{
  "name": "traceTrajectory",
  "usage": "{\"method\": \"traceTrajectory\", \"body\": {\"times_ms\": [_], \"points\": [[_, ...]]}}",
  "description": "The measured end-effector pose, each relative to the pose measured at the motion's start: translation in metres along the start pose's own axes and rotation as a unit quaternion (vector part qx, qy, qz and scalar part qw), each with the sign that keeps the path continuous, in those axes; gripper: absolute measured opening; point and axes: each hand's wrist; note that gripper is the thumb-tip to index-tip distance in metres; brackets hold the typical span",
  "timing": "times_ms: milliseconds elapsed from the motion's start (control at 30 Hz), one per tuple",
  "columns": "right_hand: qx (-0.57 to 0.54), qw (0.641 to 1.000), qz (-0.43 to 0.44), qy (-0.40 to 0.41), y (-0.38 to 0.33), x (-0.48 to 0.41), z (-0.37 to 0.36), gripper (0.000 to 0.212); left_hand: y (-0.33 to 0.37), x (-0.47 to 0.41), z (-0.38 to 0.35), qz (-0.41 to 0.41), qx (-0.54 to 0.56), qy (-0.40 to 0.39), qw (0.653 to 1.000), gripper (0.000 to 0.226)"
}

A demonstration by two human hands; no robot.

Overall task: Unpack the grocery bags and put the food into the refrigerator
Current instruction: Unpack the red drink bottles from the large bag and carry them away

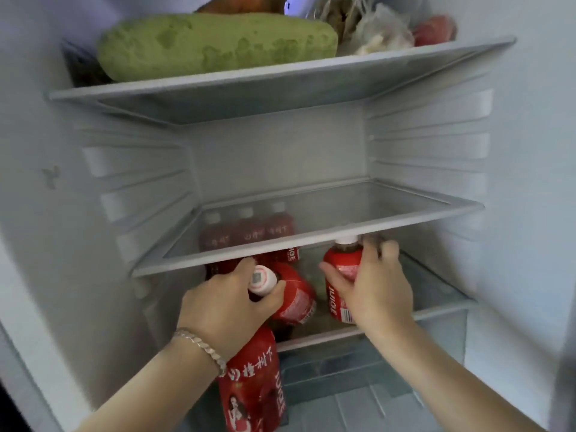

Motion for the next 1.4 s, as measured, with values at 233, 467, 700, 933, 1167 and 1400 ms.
{"method": "traceTrajectory", "body": {"times_ms": [233,467,700,933,1167,1400], "points": [[-0.033,0.982,-0.089,-0.164,0.001,-0.043,-0.053,0.077,-0.003,-0.004,-0.012,0.003,-0.004,-0.018,1.000,0.036],[-0.065,0.962,-0.039,-0.261,-0.011,-0.086,-0.080,0.037,0.002,-0.002,-0.010,0.040,0.006,-0.007,0.999,0.035],[-0.266,0.886,0.058,-0.376,-0.013,-0.056,-0.040,0.040,0.010,-0.001,-0.001,0.047,-0.006,0.003,0.999,0.035],[-0.278,0.868,0.247,-0.330,-0.012,-0.011,-0.015,0.089,0.027,0.002,0.010,-0.007,-0.032,0.008,0.999,0.036],[-0.385,0.879,0.128,-0.250,0.004,0.013,-0.008,0.075,0.017,-0.003,0.019,-0.070,-0.037,0.176,0.981,0.057],[-0.354,0.896,0.100,-0.247,0.007,0.019,-0.001,0.074,0.012,-0.002,0.001,-0.042,-0.038,0.286,0.957,0.039]]}}
Point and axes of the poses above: each hand's wrist, its own x-axis away from the middle knuckle, its own z-axis out of the back of the hand, y = z × x, and after that the axes turned 3 degrees about x, right-handed
